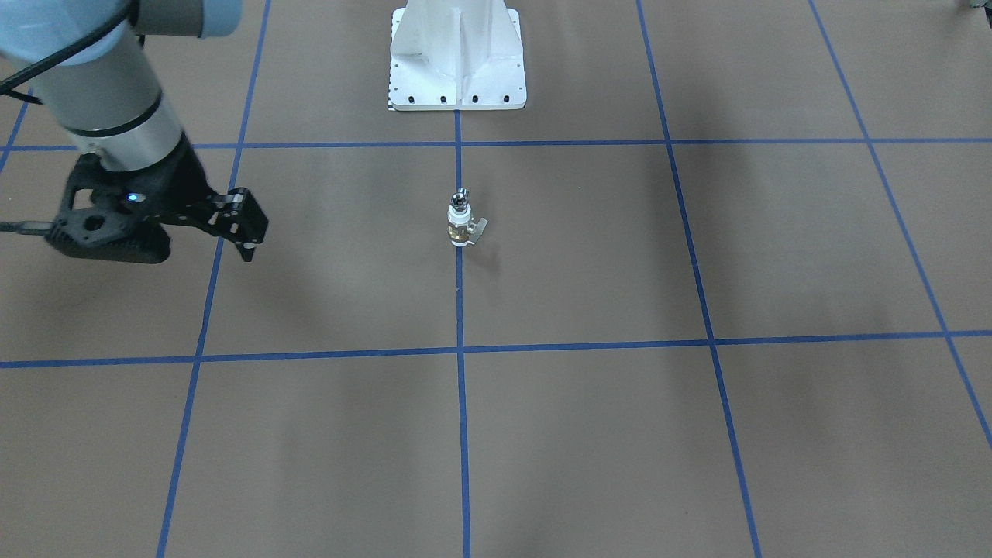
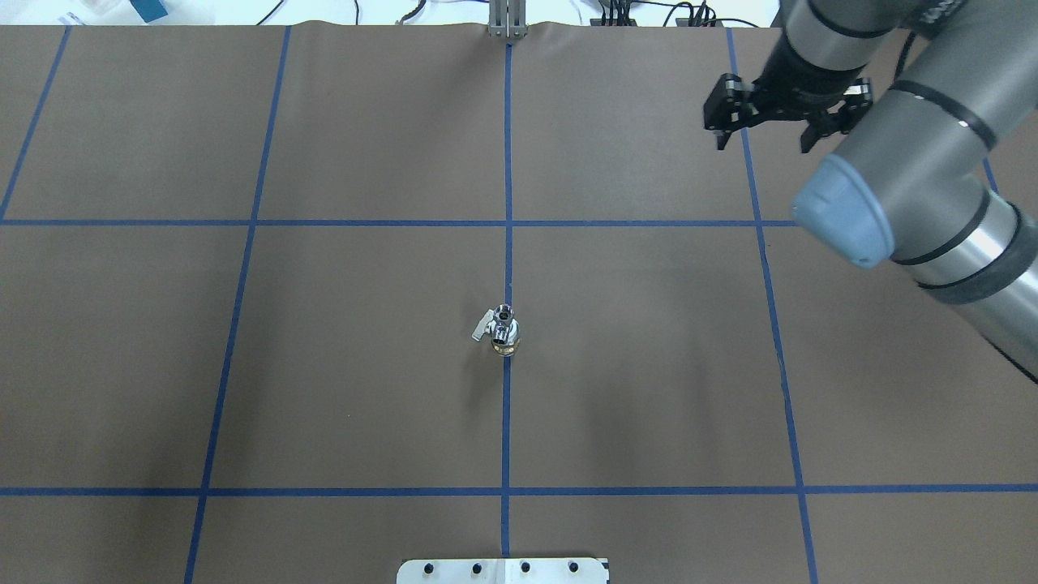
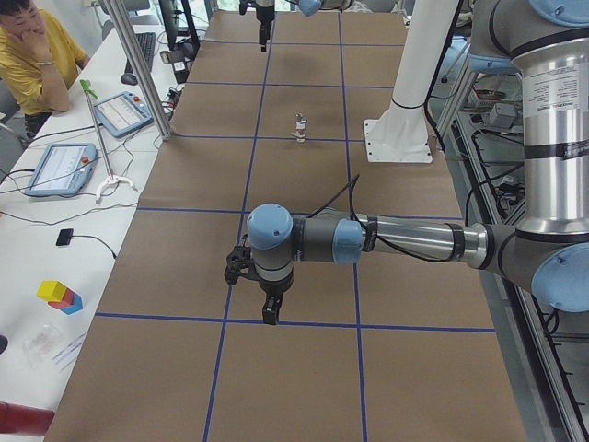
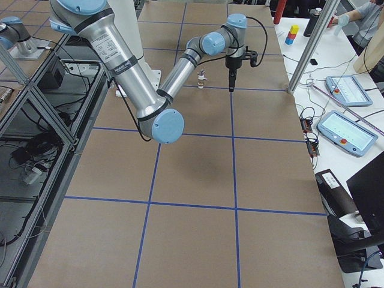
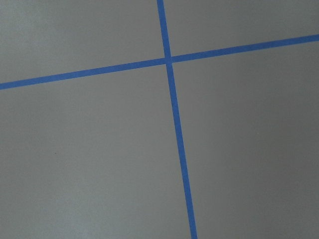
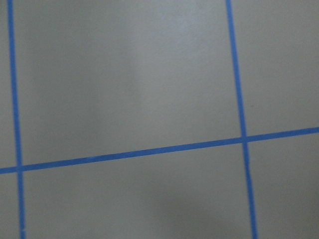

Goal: Assemble PPR valve and pipe with both arms
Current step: 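Open the right gripper and lift it away from the joined parts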

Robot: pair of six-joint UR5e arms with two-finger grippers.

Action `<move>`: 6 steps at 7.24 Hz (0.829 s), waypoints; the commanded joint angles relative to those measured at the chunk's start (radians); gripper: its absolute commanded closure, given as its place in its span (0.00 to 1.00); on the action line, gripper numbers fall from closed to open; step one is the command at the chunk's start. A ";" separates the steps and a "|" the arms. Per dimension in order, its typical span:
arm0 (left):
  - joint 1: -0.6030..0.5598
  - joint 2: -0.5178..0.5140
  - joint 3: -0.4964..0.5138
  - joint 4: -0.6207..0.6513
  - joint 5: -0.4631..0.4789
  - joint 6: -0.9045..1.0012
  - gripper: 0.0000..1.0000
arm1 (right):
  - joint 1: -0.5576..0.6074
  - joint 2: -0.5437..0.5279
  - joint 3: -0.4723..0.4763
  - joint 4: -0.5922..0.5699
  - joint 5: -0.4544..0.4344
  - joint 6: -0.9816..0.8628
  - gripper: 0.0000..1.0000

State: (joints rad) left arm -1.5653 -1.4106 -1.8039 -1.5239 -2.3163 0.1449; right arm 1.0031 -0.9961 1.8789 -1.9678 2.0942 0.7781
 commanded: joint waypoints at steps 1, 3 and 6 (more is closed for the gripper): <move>-0.036 0.033 -0.015 -0.033 0.003 -0.001 0.00 | 0.162 -0.163 -0.009 0.006 0.070 -0.374 0.00; -0.048 0.047 -0.035 -0.033 0.005 -0.014 0.00 | 0.289 -0.281 -0.030 0.004 0.073 -0.633 0.00; -0.091 0.055 -0.021 -0.032 0.008 -0.013 0.00 | 0.457 -0.439 -0.120 0.091 0.131 -0.920 0.00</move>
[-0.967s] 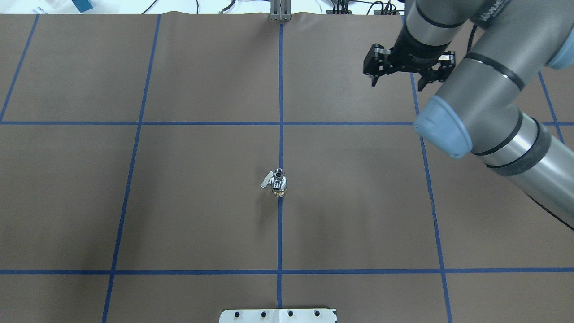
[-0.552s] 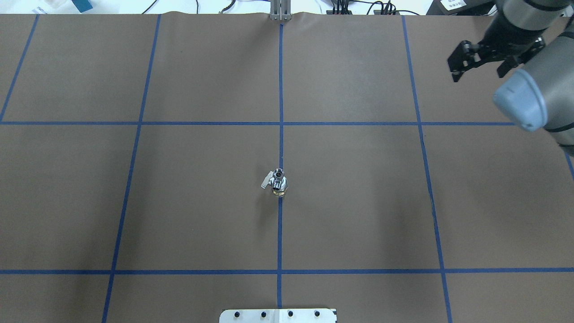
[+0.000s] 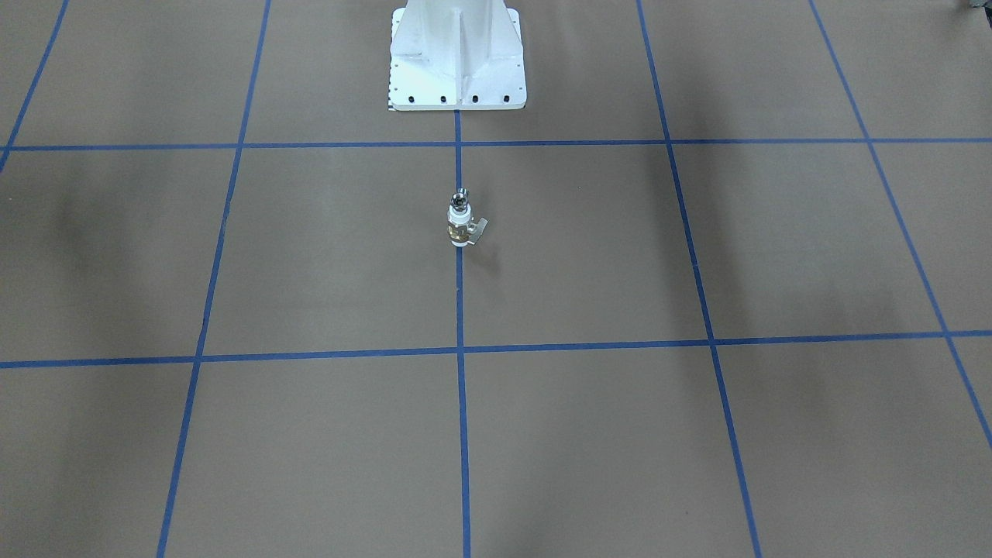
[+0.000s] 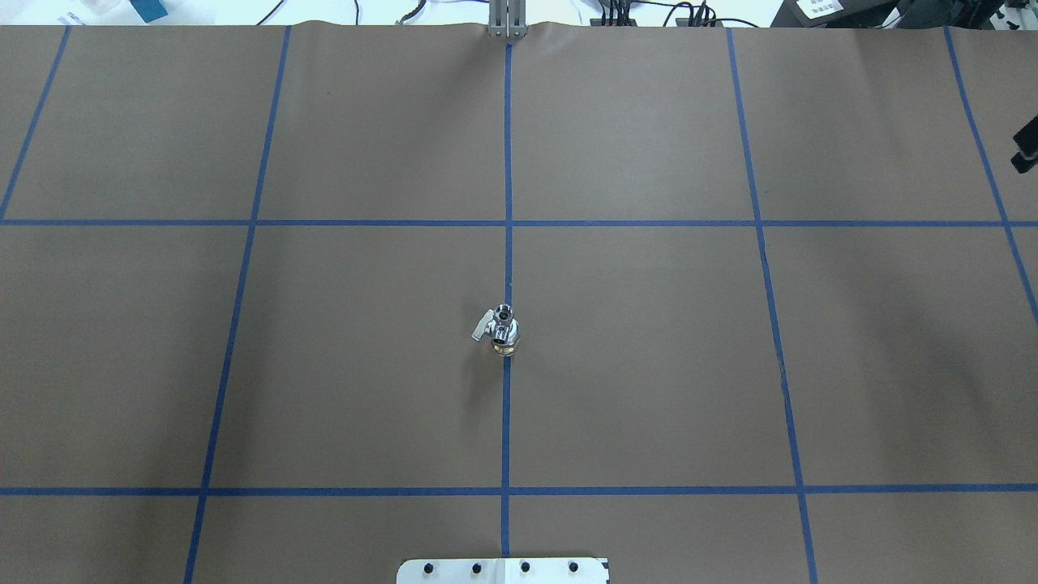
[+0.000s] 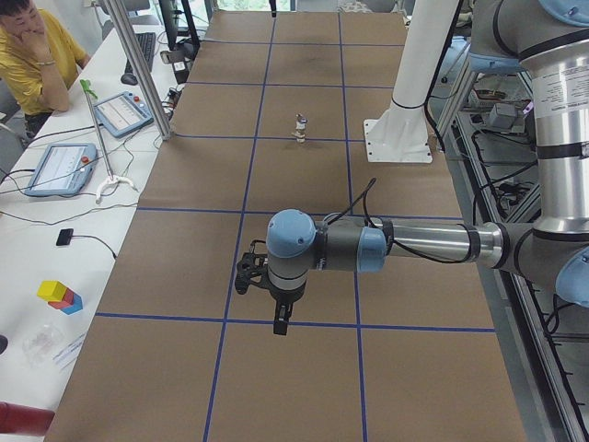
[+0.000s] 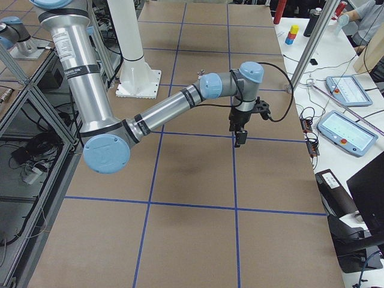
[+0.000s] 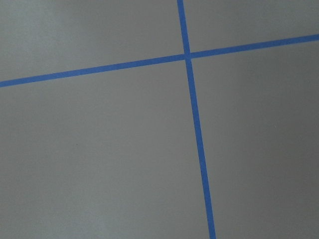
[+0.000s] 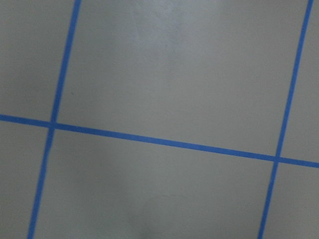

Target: Assemble PPR valve and pipe with both arms

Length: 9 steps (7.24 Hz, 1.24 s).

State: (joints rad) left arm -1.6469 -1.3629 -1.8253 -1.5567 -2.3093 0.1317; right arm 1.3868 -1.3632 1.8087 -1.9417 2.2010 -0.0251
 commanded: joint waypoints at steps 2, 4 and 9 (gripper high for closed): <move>-0.010 0.018 -0.014 0.003 0.004 0.002 0.00 | 0.141 -0.219 -0.248 0.475 0.083 -0.113 0.00; -0.010 0.036 -0.017 0.003 0.005 0.008 0.00 | 0.200 -0.258 -0.266 0.504 0.085 -0.113 0.00; -0.010 0.053 -0.016 0.000 0.004 0.008 0.00 | 0.207 -0.272 -0.171 0.400 0.089 -0.076 0.01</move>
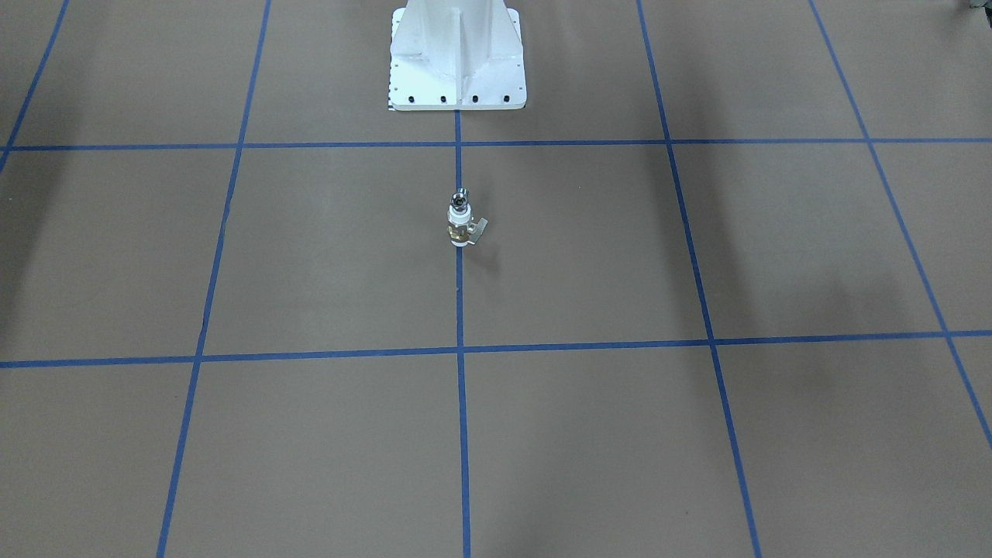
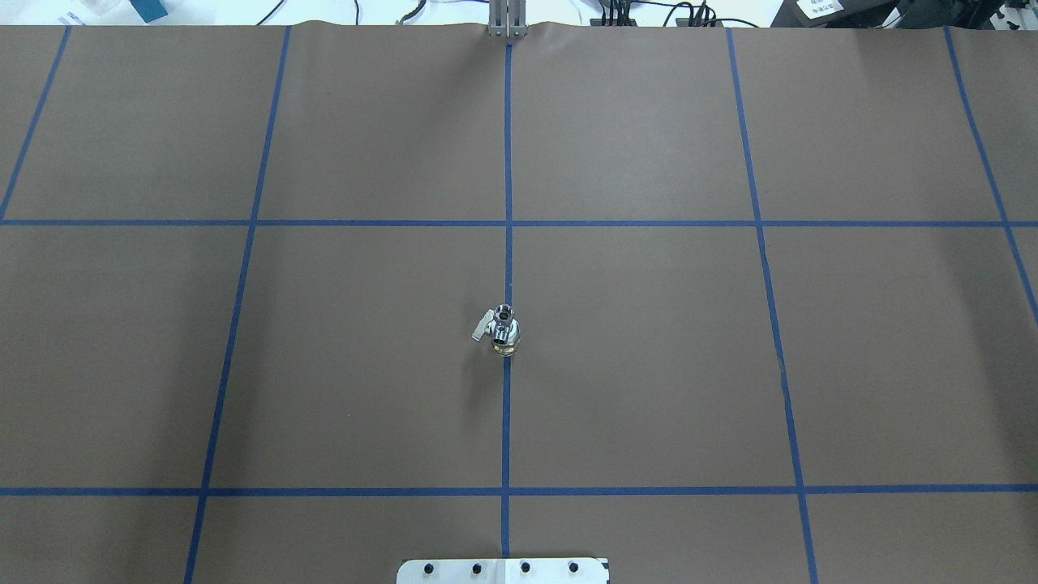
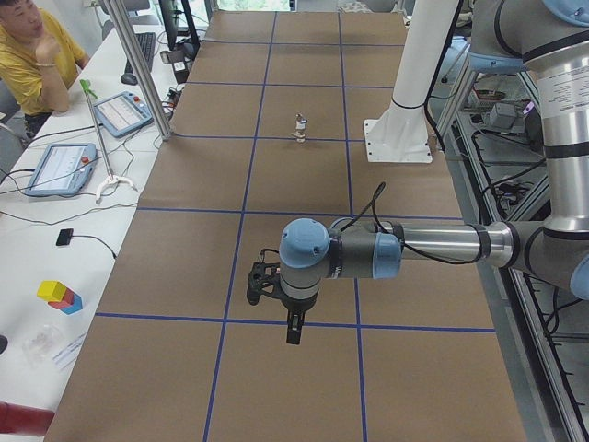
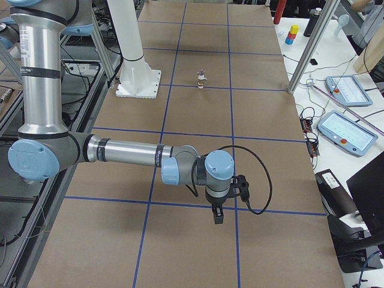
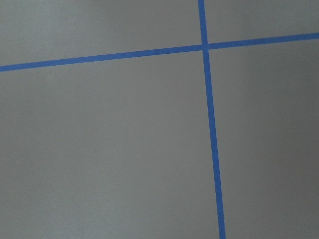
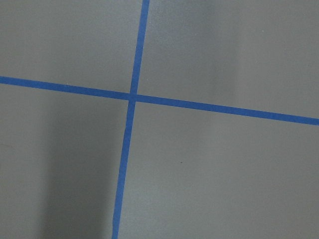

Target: Assemble PPR valve and pipe with both arms

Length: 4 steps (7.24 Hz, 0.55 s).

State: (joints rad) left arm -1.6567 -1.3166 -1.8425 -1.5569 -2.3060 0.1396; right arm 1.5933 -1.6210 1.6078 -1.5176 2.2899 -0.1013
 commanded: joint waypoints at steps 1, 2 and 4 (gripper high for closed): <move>-0.002 0.007 0.000 0.000 0.000 0.000 0.00 | 0.001 -0.020 0.047 -0.023 0.000 0.000 0.01; 0.000 0.007 0.000 0.000 0.000 0.000 0.00 | 0.001 -0.042 0.073 -0.026 0.002 0.003 0.01; -0.002 0.008 0.002 0.000 0.002 0.000 0.00 | 0.001 -0.054 0.087 -0.026 0.003 0.008 0.01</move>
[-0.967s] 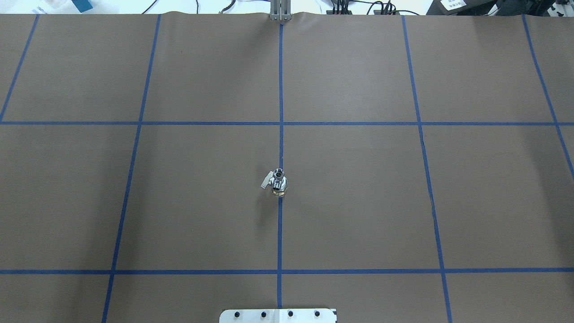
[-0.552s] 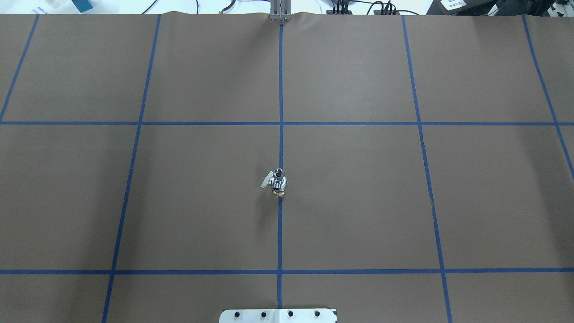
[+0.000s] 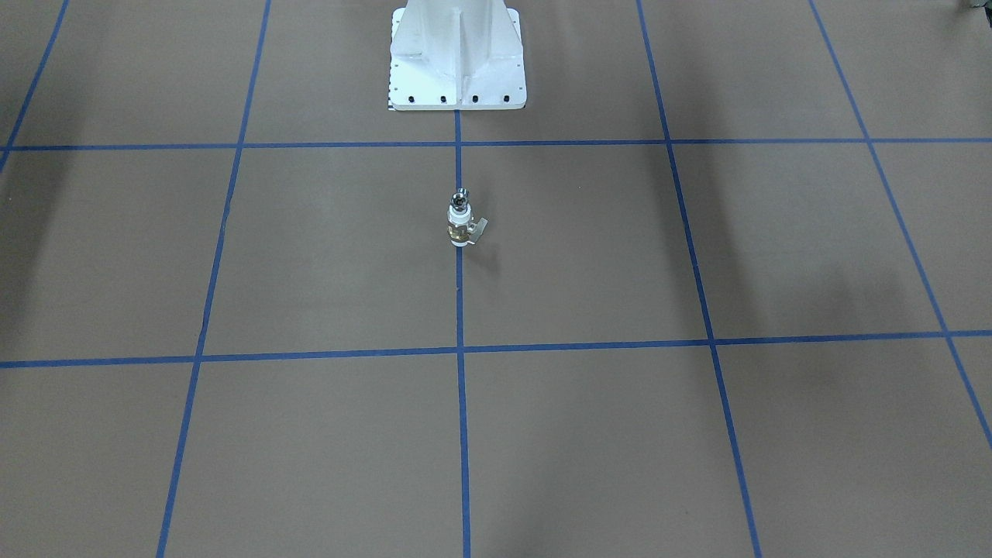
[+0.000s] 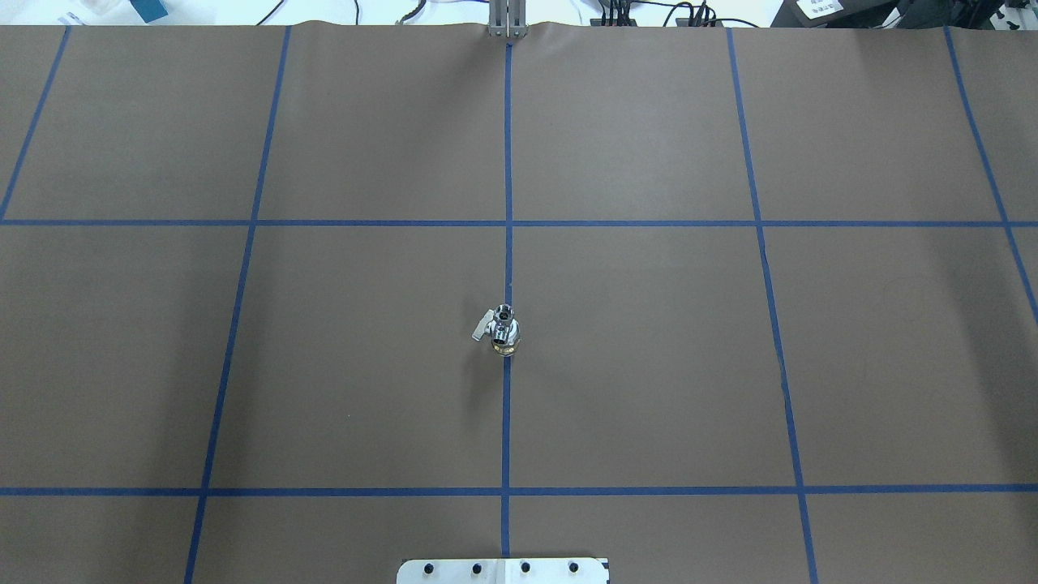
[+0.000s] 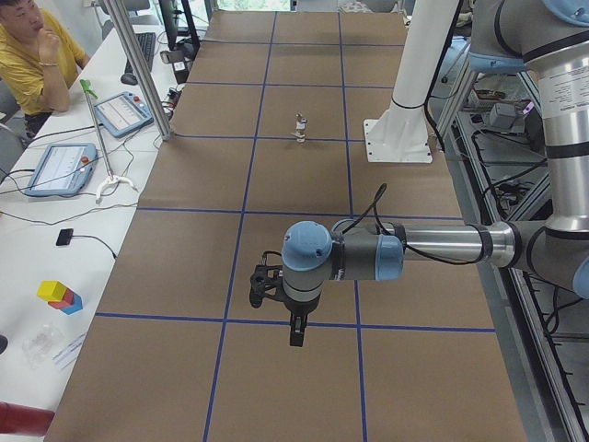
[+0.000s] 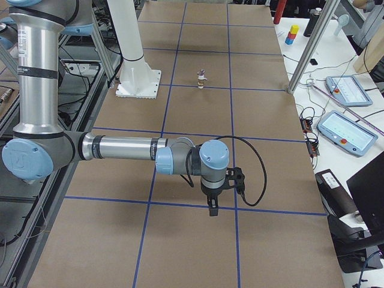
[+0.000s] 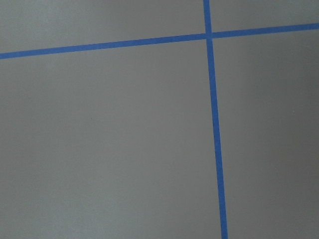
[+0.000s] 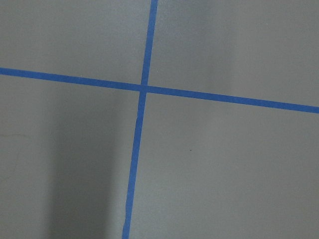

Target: Assemble PPR valve and pipe with both arms

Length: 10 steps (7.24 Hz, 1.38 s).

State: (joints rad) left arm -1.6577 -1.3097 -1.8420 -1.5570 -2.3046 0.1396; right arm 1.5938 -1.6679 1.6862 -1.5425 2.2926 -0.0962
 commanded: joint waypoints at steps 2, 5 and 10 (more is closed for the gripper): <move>-0.001 0.001 0.000 0.002 0.001 0.000 0.00 | 0.000 -0.013 0.012 0.001 0.011 0.036 0.01; -0.001 0.001 0.000 0.002 0.002 0.000 0.00 | 0.000 -0.018 0.010 0.005 0.016 0.039 0.01; -0.001 0.001 -0.002 0.002 0.002 0.000 0.00 | 0.000 -0.026 0.010 0.012 0.021 0.038 0.00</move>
State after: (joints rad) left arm -1.6582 -1.3085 -1.8428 -1.5554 -2.3025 0.1396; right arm 1.5938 -1.6884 1.6966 -1.5322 2.3109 -0.0581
